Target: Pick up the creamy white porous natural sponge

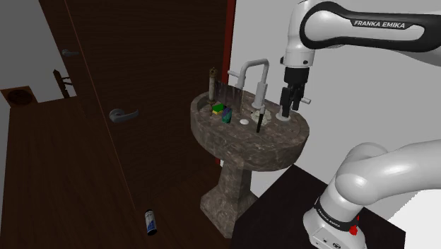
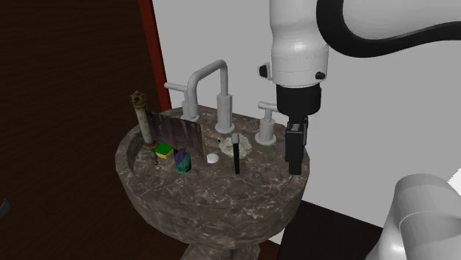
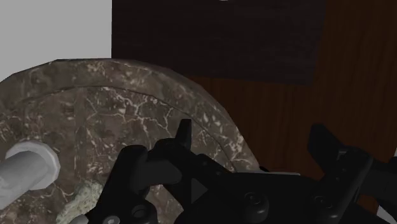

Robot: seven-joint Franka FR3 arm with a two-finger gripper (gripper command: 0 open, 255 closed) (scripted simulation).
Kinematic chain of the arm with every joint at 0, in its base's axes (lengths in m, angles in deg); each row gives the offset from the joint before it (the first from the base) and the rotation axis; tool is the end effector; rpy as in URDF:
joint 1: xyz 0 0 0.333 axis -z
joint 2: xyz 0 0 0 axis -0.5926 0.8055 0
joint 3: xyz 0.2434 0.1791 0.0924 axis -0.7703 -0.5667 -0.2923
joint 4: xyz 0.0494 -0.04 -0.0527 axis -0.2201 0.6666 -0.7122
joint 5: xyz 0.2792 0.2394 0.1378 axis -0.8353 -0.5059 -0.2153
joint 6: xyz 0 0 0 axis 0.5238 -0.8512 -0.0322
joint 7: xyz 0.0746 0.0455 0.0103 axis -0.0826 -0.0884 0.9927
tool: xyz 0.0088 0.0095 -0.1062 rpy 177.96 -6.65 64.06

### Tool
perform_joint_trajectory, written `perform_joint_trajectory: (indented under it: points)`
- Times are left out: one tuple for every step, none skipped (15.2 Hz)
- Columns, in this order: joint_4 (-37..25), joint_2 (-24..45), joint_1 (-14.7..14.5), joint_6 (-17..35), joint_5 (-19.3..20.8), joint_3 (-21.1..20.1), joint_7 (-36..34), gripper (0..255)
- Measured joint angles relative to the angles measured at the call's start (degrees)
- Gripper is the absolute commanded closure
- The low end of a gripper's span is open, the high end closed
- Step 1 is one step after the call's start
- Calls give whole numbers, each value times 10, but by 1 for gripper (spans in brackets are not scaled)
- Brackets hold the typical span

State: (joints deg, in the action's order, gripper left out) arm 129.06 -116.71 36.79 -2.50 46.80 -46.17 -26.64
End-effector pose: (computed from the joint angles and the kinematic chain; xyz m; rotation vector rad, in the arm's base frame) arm 0.2953 -0.0111 0.5658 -3.0586 -0.1111 0.2707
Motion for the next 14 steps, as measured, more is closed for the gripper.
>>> perform_joint_trajectory:
  points:
    - [0,0,0,0,0,0,0,0]
    - [-3,8,2,4,2,2,-1,0]
    - [-4,22,5,14,4,3,-4,0]
    - [-8,37,10,23,8,8,-4,0]
    - [-7,54,15,38,12,12,-5,0]
    - [-17,79,19,51,15,16,-8,0]
    - [-24,98,24,60,20,21,-8,0]
    - [-31,116,29,69,23,25,-10,0]
    - [-40,136,33,77,26,30,-13,0]
    - [-46,155,37,87,28,33,-16,0]
    - [-52,174,42,98,32,39,-16,0]
    - [-61,195,47,107,34,44,-18,0]
    - [-74,218,51,115,37,49,-18,0]
    - [-84,237,55,122,39,54,-20,0]
